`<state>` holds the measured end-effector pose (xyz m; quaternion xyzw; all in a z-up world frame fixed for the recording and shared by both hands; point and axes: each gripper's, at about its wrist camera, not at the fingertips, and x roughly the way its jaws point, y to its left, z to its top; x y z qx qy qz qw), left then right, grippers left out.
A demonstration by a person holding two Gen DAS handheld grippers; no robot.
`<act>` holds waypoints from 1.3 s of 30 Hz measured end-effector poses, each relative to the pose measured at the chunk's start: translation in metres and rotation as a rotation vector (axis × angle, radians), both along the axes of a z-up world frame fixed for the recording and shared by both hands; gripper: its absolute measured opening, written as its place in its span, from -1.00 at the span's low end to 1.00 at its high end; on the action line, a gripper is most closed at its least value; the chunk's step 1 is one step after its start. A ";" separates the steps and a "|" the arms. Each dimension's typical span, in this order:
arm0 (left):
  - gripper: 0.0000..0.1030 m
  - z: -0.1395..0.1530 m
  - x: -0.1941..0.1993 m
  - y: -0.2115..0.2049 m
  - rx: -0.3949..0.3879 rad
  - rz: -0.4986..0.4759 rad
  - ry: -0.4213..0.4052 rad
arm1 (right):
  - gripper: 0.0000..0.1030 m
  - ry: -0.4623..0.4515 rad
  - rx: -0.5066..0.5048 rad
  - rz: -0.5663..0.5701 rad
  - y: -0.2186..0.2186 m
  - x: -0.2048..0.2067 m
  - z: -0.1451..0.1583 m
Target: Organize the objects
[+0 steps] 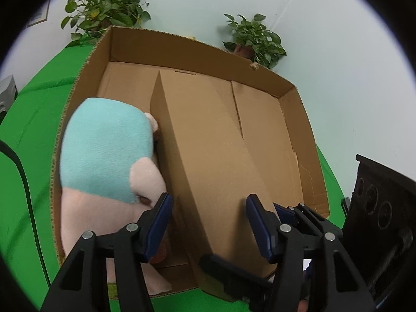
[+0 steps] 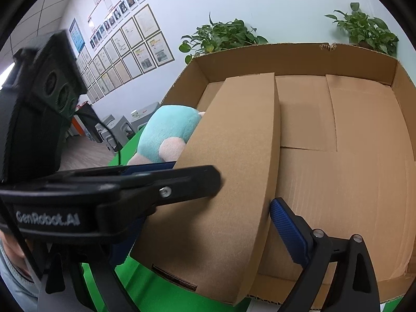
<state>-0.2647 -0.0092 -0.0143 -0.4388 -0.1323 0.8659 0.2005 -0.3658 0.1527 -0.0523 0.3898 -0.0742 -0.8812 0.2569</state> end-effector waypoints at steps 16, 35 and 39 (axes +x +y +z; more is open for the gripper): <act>0.11 0.005 0.006 -0.023 0.017 0.066 0.015 | 0.82 -0.066 -0.012 -0.062 -0.001 -0.017 -0.007; 0.11 0.010 0.018 -0.034 0.027 0.070 0.039 | 0.71 -0.068 0.237 -0.041 -0.034 0.025 -0.016; 0.11 0.012 0.022 -0.041 0.019 0.077 0.045 | 0.68 -0.066 0.197 -0.057 -0.024 0.020 -0.011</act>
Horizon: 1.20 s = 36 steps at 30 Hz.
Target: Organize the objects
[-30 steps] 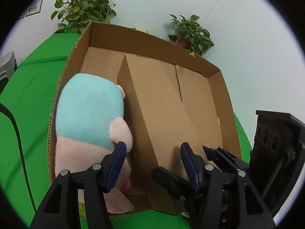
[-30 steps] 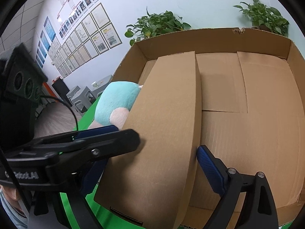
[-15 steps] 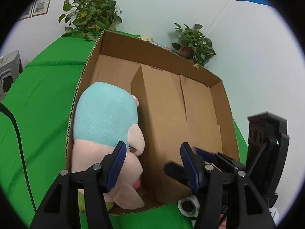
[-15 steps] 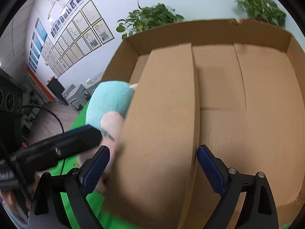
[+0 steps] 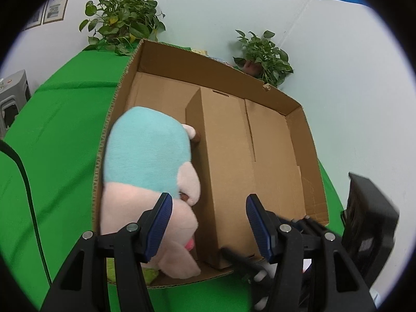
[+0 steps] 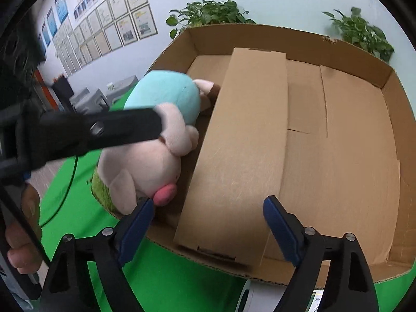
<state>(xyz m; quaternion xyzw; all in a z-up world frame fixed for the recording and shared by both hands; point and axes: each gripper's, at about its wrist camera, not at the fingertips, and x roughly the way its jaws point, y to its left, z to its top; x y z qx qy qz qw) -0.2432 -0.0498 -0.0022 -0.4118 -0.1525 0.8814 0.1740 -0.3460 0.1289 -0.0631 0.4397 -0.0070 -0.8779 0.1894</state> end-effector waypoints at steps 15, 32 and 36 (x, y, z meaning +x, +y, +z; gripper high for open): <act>0.11 0.003 0.006 -0.002 -0.025 0.000 0.029 | 0.35 -0.045 -0.071 0.016 0.011 -0.039 -0.016; 0.66 0.050 0.061 0.036 -0.302 0.177 0.349 | 0.99 0.272 0.034 -0.118 0.061 0.048 0.053; 0.66 0.055 0.082 0.056 -0.380 0.195 0.401 | 0.99 0.323 0.037 -0.185 0.082 0.087 0.070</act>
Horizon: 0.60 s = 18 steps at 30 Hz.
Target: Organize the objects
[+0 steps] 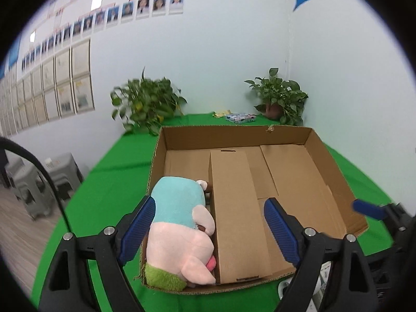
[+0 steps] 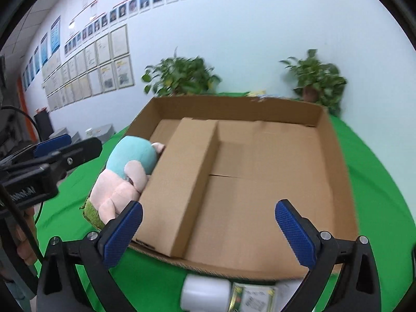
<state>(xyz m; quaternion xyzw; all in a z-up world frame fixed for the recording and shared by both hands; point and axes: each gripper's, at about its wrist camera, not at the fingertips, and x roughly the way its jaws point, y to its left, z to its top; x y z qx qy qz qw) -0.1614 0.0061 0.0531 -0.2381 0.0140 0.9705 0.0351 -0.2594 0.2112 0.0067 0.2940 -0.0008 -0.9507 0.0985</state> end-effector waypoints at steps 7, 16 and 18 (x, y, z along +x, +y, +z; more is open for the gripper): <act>0.66 0.002 0.026 0.021 0.011 -0.040 0.010 | 0.99 0.003 -0.049 -0.047 0.049 0.051 0.014; 0.64 -0.003 0.029 0.033 0.015 -0.063 -0.022 | 0.65 0.034 -0.046 -0.027 0.058 0.085 0.015; 0.64 -0.004 0.027 0.035 0.005 -0.059 -0.022 | 0.16 0.027 -0.025 -0.026 0.056 0.083 0.012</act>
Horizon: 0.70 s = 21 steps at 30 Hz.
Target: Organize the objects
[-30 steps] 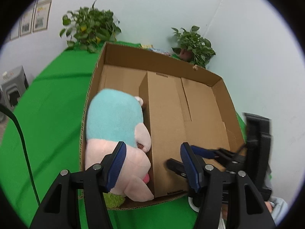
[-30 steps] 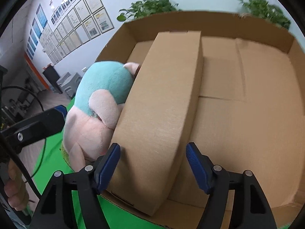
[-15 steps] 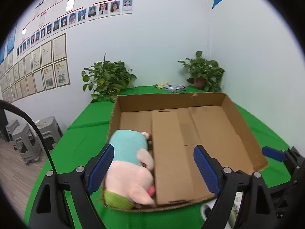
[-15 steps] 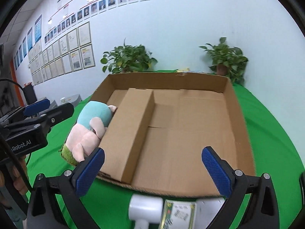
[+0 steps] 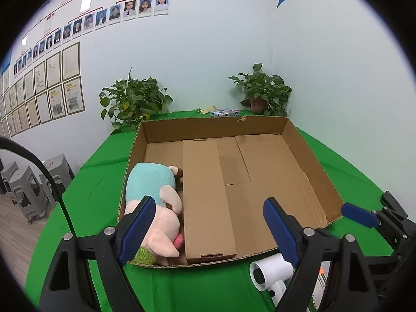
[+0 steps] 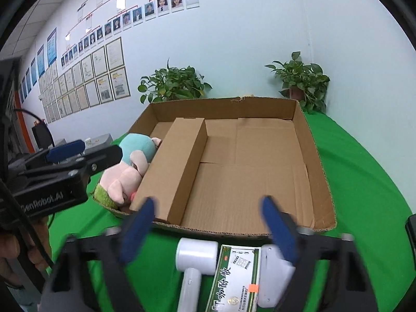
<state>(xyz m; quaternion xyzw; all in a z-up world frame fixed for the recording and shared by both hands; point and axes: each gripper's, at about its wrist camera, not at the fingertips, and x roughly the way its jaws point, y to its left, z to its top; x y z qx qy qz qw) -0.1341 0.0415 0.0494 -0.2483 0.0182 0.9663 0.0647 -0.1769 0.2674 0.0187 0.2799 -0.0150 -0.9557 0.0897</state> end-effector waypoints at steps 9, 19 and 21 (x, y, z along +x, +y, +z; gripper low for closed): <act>0.67 -0.014 -0.041 0.015 -0.046 -0.038 -0.080 | 0.99 0.001 -0.074 0.030 0.009 -0.003 -0.004; 0.67 -0.049 -0.147 0.056 -0.205 -0.016 -0.226 | 0.99 -0.043 -0.098 0.079 0.018 -0.020 -0.020; 0.67 -0.052 -0.175 0.059 -0.240 0.035 -0.256 | 0.99 -0.056 -0.102 0.072 0.023 -0.023 -0.026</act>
